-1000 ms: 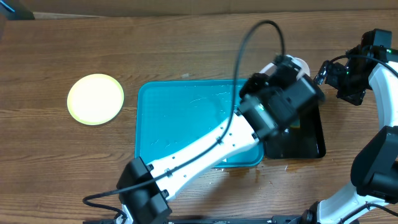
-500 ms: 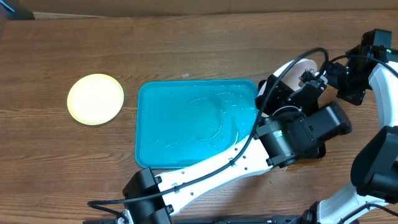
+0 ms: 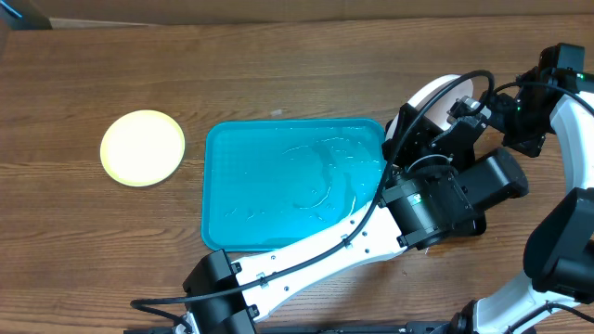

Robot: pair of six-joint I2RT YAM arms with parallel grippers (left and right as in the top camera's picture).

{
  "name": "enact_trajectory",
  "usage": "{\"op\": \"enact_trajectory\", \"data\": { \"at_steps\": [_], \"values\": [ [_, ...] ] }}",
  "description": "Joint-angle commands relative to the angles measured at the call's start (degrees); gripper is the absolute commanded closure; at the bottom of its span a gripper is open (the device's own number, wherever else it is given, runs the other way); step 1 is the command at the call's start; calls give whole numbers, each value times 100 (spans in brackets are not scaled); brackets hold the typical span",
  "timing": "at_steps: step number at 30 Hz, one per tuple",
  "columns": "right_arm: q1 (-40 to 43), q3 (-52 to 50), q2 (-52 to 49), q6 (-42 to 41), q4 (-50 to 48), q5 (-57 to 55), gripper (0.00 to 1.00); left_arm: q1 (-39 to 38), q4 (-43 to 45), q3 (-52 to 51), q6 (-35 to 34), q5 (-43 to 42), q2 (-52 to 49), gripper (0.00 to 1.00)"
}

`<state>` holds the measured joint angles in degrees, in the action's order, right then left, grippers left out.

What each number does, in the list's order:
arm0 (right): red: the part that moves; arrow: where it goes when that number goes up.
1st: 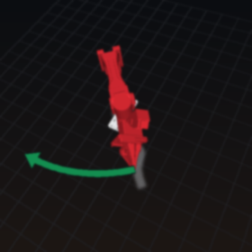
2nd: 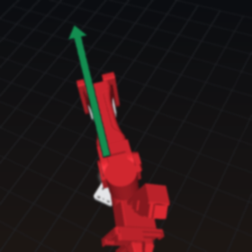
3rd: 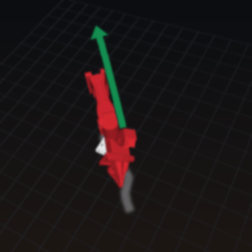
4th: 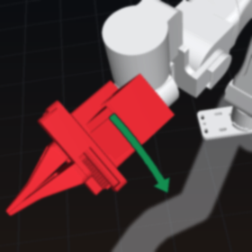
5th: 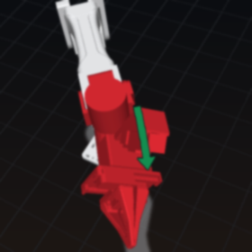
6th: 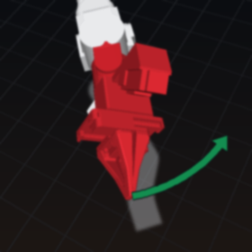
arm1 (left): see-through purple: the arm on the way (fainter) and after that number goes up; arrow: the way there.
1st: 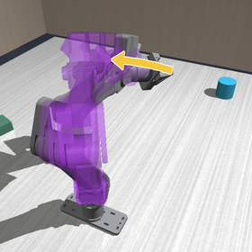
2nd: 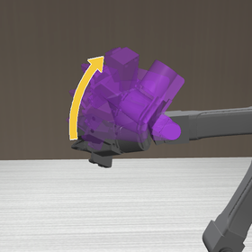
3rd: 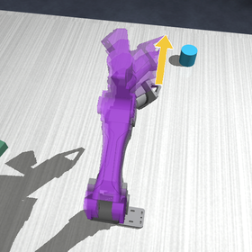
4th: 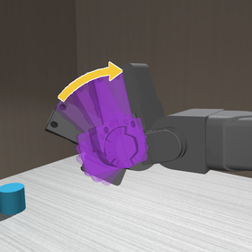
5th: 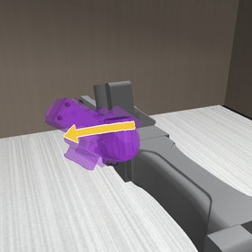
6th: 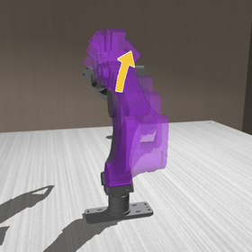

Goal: Clean dirty plates on tray and stack at the side
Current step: 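Lift the pink-white plate and tilt it over the black tray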

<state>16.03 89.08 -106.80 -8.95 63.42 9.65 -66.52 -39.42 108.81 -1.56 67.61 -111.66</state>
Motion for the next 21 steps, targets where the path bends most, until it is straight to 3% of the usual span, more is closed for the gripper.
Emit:
{"op": "enact_trajectory", "data": {
  "at_steps": [1,11,15,17,21],
  "values": [
    [-17,57,98,2,-28,0,0,22,48,160,-369,179,-26,96],
    [-17,57,98,2,-28,0,0,50,-33,157,-472,-420,-31,96],
    [-17,57,98,2,-28,0,0,129,-282,157,-546,-297,-31,96],
    [-17,57,98,2,-28,0,0,256,-501,157,-979,-662,-31,96],
    [-17,57,98,2,-28,0,0,769,-946,157,-1650,-2277,-31,96]
  ]
}}
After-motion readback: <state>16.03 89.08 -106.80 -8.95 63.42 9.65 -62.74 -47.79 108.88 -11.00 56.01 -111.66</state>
